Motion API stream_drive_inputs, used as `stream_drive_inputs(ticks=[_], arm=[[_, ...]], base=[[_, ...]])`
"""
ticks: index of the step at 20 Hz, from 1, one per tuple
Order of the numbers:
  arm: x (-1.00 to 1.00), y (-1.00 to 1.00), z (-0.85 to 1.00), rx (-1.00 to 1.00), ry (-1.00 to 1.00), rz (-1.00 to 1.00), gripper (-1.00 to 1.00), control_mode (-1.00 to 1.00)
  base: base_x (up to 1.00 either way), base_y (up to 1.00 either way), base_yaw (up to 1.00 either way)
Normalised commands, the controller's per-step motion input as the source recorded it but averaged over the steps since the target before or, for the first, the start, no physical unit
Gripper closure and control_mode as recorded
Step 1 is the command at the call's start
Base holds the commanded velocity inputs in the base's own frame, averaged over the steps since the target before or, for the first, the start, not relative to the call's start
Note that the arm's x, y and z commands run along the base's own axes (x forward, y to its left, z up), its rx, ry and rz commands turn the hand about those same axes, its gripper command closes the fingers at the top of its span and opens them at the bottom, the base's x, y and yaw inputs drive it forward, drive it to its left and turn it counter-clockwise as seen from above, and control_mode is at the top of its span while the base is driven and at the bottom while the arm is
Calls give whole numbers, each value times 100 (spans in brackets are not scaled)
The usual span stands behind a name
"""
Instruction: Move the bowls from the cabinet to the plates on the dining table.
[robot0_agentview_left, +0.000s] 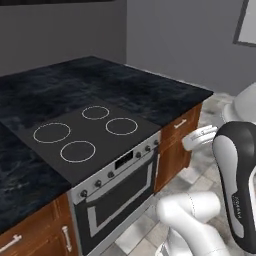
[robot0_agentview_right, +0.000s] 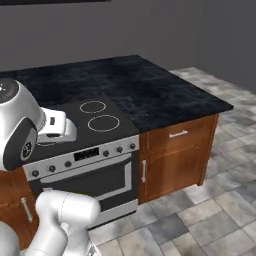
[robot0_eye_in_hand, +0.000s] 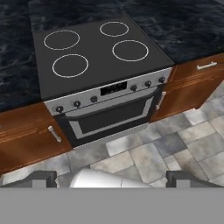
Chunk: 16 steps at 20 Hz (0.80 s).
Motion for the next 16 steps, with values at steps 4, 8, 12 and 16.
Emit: stream_drive_inputs(ticks=[4,8,12,16], arm=[[0,0,0,0,0,0,-100,100],[0,0,0,0,0,0,-100,100],[0,0,0,0,0,0,-100,100],[0,0,0,0,0,0,-100,100]], base=[[49,-29,-52],[49,-27,-45],[40,-20,-47],[39,-14,-44]])
